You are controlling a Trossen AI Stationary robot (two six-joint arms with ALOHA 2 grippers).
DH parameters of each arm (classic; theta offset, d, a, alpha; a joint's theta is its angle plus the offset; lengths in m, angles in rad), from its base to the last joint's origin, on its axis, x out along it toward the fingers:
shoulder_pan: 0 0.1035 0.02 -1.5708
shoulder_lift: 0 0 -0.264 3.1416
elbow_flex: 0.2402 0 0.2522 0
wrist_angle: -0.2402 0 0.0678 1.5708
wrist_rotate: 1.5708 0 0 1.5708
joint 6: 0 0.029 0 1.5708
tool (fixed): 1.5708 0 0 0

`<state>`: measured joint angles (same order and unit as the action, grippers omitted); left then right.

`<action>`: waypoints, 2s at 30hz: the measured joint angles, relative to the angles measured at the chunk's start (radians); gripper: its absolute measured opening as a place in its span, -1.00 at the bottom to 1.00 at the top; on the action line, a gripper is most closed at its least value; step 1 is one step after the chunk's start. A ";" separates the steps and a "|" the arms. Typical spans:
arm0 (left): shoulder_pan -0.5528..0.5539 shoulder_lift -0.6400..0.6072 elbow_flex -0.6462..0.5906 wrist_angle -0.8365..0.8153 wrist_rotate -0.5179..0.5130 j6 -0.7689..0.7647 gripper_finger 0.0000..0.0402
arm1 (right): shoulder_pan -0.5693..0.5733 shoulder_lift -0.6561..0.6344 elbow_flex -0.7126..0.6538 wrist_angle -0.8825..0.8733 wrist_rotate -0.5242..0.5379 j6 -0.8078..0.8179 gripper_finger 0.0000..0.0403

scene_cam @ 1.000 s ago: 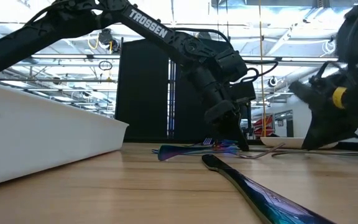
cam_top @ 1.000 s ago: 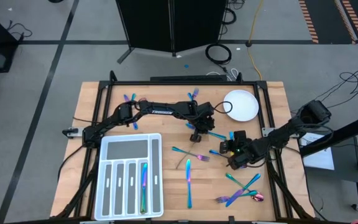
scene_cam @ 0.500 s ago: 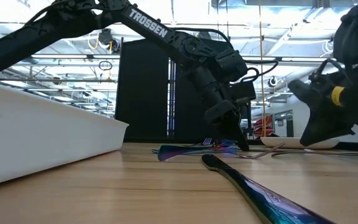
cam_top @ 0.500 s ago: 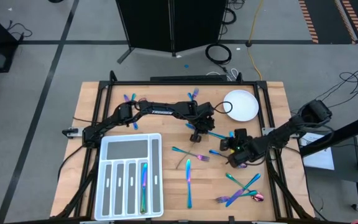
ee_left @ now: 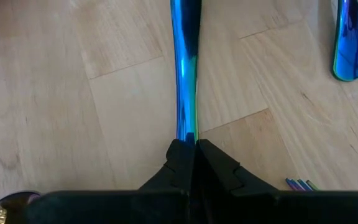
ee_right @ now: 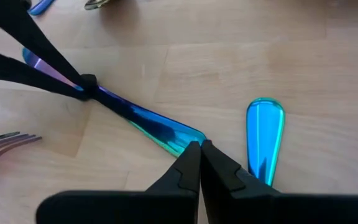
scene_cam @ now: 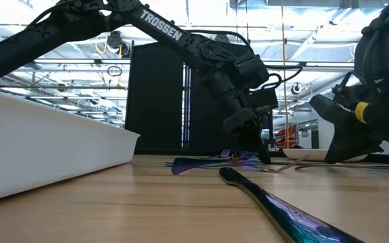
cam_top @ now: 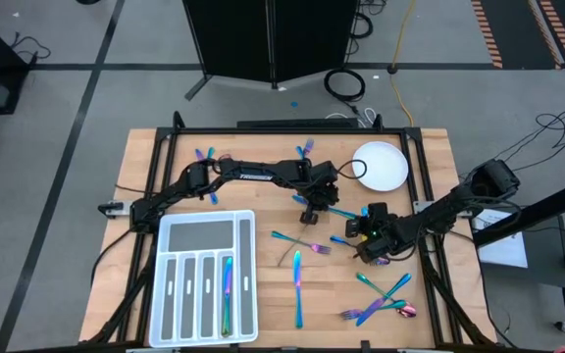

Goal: Sort silverware
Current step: Put the top right iridescent knife into the cutlery tray

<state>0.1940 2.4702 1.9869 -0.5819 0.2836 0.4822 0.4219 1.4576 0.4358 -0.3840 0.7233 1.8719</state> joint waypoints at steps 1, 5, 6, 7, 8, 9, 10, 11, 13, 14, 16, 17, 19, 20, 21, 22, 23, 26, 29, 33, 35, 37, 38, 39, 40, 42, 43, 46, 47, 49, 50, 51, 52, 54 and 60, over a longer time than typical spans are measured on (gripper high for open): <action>0.000 0.000 0.000 0.000 0.000 0.000 -0.91 | -0.002 0.000 0.001 0.000 -0.010 0.000 -1.00; 0.000 0.000 0.000 0.003 0.000 -0.004 -0.91 | -0.002 0.000 0.002 0.000 -0.040 0.000 -1.00; 0.000 -0.001 0.000 0.004 0.000 -0.004 -0.91 | -0.002 0.000 0.002 -0.001 -0.045 0.001 -1.00; 0.000 -0.003 0.000 0.005 -0.001 -0.004 -0.89 | -0.002 0.000 0.002 -0.001 -0.052 0.001 -1.00; 0.000 -0.003 0.000 0.006 0.000 -0.003 -0.86 | -0.002 0.000 0.002 -0.001 -0.058 0.001 -1.00; 0.000 -0.003 0.000 0.007 0.000 -0.002 -0.82 | -0.002 -0.001 0.002 -0.001 -0.061 0.001 -1.00; 0.000 -0.003 0.000 0.009 0.002 -0.001 -0.77 | -0.002 0.000 0.002 -0.001 -0.063 0.001 -1.00; 0.001 -0.003 0.000 0.011 0.002 -0.002 -0.72 | -0.002 0.000 0.002 -0.001 -0.065 0.001 -1.00; 0.001 -0.003 -0.001 0.014 0.003 -0.003 -0.59 | -0.002 0.000 0.002 -0.001 -0.071 0.001 -1.00; 0.001 -0.003 -0.001 0.015 0.003 -0.003 -0.53 | -0.002 0.000 0.002 0.000 -0.072 0.001 -1.00; 0.001 -0.003 -0.001 0.016 0.006 -0.004 -0.40 | -0.002 0.000 0.002 0.000 -0.075 0.001 -1.00; 0.001 -0.003 -0.001 0.015 0.012 -0.004 -0.34 | -0.002 0.000 0.002 0.000 -0.076 0.001 -1.00; 0.000 -0.003 -0.001 0.015 0.018 -0.005 -0.24 | -0.002 0.000 0.002 0.000 -0.077 0.001 -1.00; 0.000 -0.003 -0.001 0.015 0.019 -0.006 -0.20 | -0.002 0.000 0.002 0.000 -0.077 0.001 -1.00; 0.000 -0.003 -0.001 0.014 0.020 -0.006 -0.17 | -0.002 0.000 0.002 0.000 -0.077 0.001 -1.00; 0.000 -0.003 -0.001 0.013 0.021 -0.006 -0.15 | -0.002 0.000 0.002 0.000 -0.078 0.001 -1.00; 0.000 -0.003 -0.001 0.012 0.022 -0.006 -0.15 | -0.002 0.000 0.002 0.000 -0.078 0.001 -1.00; 0.000 -0.003 -0.001 0.012 0.022 -0.006 -0.14 | -0.002 0.001 0.001 0.000 -0.078 0.006 -1.00; 0.000 -0.003 -0.001 0.012 0.023 -0.006 -0.14 | -0.002 0.001 0.000 0.000 -0.079 0.011 -1.00; 0.001 -0.003 -0.001 0.012 0.006 -0.006 -0.14 | -0.002 0.001 0.000 0.000 -0.079 0.012 -1.00; 0.001 -0.003 -0.001 0.010 0.000 -0.005 -0.14 | -0.002 0.001 0.000 0.000 -0.079 0.012 -1.00; 0.001 -0.003 -0.001 0.008 -0.007 -0.005 -0.14 | -0.002 0.001 0.000 0.000 -0.079 0.012 -1.00; 0.001 -0.003 -0.001 0.007 -0.017 -0.005 -0.14 | -0.002 0.001 0.000 0.001 -0.079 0.012 -1.00; 0.000 -0.003 -0.001 0.006 -0.023 -0.005 -0.15 | -0.002 0.001 0.000 0.002 -0.079 0.012 -1.00; 0.000 -0.003 0.000 0.005 -0.025 -0.005 -0.17 | -0.002 0.001 0.000 0.002 -0.079 0.012 -1.00; 0.000 -0.003 0.000 0.003 -0.028 -0.005 -0.22 | -0.001 0.001 0.000 0.002 -0.079 0.012 -1.00; 0.000 -0.003 0.000 0.003 -0.031 -0.006 -0.25 | -0.001 0.001 0.000 0.002 -0.079 0.012 -1.00; 0.001 0.004 0.002 0.005 -0.034 -0.006 -0.37 | -0.001 0.002 0.000 0.003 -0.079 0.012 -1.00; 0.001 0.005 0.002 0.004 -0.037 -0.006 -0.41 | -0.001 0.002 0.000 0.004 -0.079 0.012 -1.00; 0.001 0.016 0.003 0.005 -0.041 -0.013 -0.48 | -0.001 0.002 0.000 0.006 -0.079 0.012 -1.00; 0.001 0.016 0.003 0.006 -0.043 -0.015 -0.52 | -0.001 0.002 0.000 0.006 -0.079 0.012 -1.00; 0.001 0.016 0.003 0.007 -0.046 -0.024 -0.55 | -0.001 0.002 0.000 0.007 -0.079 0.012 -1.00; 0.001 0.016 0.003 0.009 -0.049 -0.027 -0.59 | -0.001 0.002 0.000 0.007 -0.079 0.012 -1.00; 0.002 0.016 0.002 0.011 -0.051 -0.029 -0.65 | -0.001 0.002 0.000 0.007 -0.079 0.012 -1.00; 0.002 0.001 0.000 0.018 -0.051 -0.029 -0.78 | -0.001 0.002 0.000 0.008 -0.079 0.011 -1.00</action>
<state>0.1955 2.4710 1.9865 -0.5644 0.2322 0.4530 0.4206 1.4597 0.4358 -0.3763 0.6445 1.8825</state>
